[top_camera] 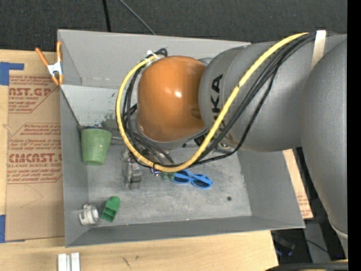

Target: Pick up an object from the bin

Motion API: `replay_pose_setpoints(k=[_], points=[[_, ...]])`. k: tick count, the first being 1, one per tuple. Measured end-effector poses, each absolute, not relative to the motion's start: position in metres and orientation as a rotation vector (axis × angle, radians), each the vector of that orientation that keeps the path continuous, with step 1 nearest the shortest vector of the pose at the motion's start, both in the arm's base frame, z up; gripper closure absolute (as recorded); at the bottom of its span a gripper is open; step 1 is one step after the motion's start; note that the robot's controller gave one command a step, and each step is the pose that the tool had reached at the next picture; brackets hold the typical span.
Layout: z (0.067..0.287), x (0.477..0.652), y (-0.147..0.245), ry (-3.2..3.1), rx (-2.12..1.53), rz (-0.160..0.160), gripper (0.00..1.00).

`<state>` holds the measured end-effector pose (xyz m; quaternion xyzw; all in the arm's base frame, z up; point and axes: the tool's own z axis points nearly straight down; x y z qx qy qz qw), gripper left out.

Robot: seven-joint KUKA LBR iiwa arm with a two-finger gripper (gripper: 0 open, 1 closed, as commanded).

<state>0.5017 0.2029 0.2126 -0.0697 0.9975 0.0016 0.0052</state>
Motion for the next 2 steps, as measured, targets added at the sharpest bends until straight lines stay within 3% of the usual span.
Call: replay_pose_setpoints(k=[1,2], points=[[0.208,0.500,0.202,3.132,-0.218,0.002,0.00],[0.073,0.491,0.223,3.142,-0.206,-0.001,0.00]])
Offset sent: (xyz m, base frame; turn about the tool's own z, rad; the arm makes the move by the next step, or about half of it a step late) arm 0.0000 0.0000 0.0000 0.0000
